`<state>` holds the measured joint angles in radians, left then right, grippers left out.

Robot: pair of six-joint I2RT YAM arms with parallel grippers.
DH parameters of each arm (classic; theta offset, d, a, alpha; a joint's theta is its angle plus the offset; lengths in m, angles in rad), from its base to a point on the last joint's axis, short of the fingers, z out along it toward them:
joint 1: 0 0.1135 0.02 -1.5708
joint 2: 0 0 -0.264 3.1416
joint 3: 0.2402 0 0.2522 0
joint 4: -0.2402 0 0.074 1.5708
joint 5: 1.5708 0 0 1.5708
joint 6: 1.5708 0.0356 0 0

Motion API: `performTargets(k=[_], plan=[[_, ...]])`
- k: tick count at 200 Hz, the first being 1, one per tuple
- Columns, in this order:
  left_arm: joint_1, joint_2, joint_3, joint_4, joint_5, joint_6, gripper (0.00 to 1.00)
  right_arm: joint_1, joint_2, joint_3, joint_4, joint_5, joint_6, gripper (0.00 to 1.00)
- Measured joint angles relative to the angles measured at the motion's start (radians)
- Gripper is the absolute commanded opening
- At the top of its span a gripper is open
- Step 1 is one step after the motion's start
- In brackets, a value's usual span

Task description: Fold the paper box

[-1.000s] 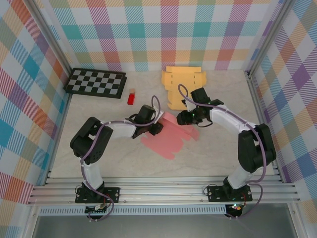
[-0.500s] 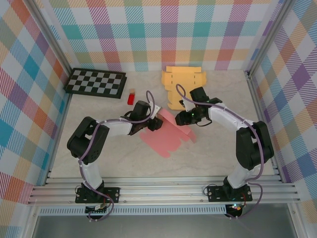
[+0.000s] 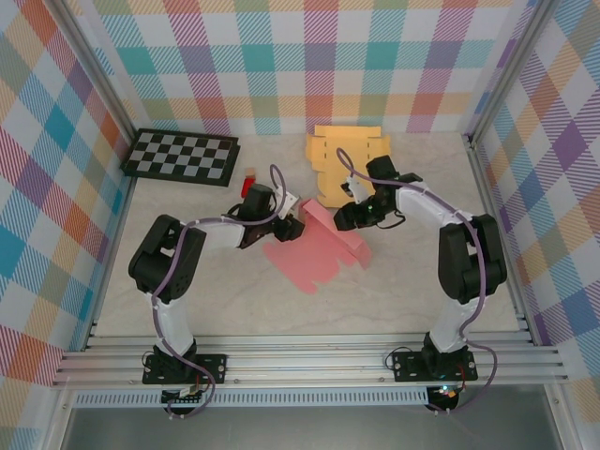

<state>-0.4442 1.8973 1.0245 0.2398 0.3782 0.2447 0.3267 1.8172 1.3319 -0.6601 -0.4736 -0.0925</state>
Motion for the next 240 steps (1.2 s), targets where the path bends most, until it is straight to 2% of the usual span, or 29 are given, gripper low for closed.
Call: performTargets(k=[64,105,119,134,146,240], plan=[[0.017,0.017,0.037,0.003,0.057,0.048,0.54,-0.009,0.015,0.002,-0.021,-0.056,-0.082,0.48],[0.017,0.027,0.055,-0.002,0.056,0.086,0.56,-0.013,0.023,0.004,-0.027,-0.076,-0.105,0.48],[0.017,0.033,0.066,-0.005,0.055,0.100,0.58,-0.013,0.023,0.004,-0.032,-0.084,-0.111,0.48],[0.017,0.044,0.079,0.002,0.054,0.124,0.67,-0.014,0.024,0.007,-0.044,-0.089,-0.126,0.48],[0.017,0.048,0.080,0.011,0.053,0.140,0.70,-0.014,0.032,0.023,-0.063,-0.089,-0.136,0.48],[0.017,0.051,0.043,0.090,0.014,0.153,0.73,-0.052,0.080,0.104,-0.148,-0.087,-0.217,0.46]])
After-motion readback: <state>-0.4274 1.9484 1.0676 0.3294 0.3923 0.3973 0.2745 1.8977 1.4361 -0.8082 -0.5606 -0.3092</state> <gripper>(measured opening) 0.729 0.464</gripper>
